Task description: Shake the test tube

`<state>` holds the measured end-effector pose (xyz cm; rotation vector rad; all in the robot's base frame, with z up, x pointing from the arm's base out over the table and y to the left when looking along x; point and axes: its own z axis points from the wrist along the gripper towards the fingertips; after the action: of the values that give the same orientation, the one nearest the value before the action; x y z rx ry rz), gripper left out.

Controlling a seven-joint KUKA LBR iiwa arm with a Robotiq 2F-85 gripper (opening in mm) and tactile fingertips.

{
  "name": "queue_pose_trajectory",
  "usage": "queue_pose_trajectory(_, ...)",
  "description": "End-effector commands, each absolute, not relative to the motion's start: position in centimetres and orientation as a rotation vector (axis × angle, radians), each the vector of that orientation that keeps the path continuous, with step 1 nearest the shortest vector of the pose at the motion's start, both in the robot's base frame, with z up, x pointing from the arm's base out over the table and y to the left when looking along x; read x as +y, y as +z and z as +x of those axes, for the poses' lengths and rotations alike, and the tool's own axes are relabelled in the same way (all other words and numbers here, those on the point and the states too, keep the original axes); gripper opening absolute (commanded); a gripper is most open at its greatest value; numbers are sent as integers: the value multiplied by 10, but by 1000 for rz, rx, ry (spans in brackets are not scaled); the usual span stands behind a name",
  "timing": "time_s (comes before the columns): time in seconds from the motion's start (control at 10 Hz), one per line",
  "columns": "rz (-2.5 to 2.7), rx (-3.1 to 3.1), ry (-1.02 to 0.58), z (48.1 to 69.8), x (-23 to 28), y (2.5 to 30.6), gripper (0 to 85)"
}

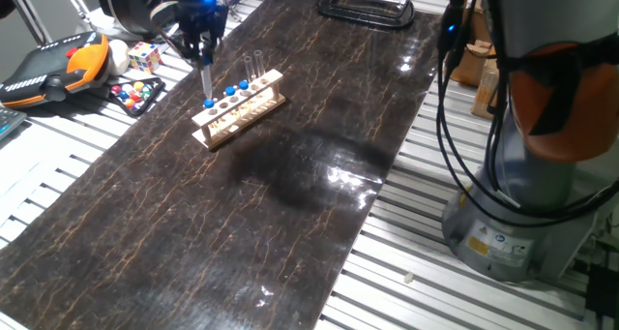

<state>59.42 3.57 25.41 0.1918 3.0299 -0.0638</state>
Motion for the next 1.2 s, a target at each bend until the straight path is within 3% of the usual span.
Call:
queue_pose_trajectory(0.0,134,3033,-90,596,32,253,7)
queue_pose_trajectory(1.1,126,3039,-75,612,-1,225,7)
